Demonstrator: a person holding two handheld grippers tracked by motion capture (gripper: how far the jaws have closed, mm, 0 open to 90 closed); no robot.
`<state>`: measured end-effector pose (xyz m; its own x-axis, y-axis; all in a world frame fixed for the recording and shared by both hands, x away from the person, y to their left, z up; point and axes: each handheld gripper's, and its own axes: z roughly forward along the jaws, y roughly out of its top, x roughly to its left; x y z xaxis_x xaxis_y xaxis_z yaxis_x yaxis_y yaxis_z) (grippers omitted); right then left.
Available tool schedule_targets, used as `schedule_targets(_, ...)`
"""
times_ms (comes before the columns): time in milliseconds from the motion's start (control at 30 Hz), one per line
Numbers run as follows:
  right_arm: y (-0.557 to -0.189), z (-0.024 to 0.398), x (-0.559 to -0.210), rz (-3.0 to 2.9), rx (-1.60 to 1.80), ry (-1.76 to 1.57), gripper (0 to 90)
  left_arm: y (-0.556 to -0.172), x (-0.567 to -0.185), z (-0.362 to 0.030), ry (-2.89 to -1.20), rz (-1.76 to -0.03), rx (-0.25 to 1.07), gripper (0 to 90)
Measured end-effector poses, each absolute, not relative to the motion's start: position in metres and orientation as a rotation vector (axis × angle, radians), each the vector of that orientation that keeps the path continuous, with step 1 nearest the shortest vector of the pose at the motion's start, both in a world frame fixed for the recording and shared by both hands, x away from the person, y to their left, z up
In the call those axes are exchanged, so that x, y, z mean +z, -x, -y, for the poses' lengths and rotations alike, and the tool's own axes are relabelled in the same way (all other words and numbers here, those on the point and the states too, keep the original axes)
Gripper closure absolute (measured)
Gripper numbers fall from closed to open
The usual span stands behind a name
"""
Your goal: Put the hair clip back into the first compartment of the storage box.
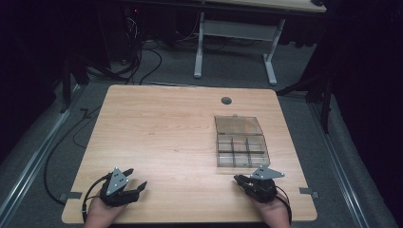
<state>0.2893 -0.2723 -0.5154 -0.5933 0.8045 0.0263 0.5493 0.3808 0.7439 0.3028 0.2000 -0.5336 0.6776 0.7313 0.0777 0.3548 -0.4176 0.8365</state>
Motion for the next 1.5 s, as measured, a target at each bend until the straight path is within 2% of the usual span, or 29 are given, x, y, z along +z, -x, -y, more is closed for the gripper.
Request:
schedule_targets(533, -0.292, 0.28, -0.527, -2.298, 1.008, -1.252, 78.1, -0.303, -0.534, -0.2, -2.034, -0.833, 0.558, 30.5)
schedule_targets(700, -0.29, 0.285, -0.517, -2.25, 1.085, -1.275, 69.3, -0.303, -0.534, -0.2, -2.034, -0.832, 0.557, 30.5)
schedule_targets(767, -0.29, 0.288, -0.513, -2.231, 1.088, -1.292, 68.3, -0.302, -0.534, -0.2, -2.03, -0.831, 0.556, 30.5)
schedule_targets(1167, -0.283, 0.309, -0.506, -2.23, 0.942, -1.432, 67.5, -0.302, -0.533, -0.201, -2.029, -0.828, 0.55, 30.7)
schedule_targets(1500, -0.283, 0.31, -0.502, -2.276, 0.846, -1.445, 69.9, -0.302, -0.534, -0.2, -2.03, -0.833, 0.556, 30.9)
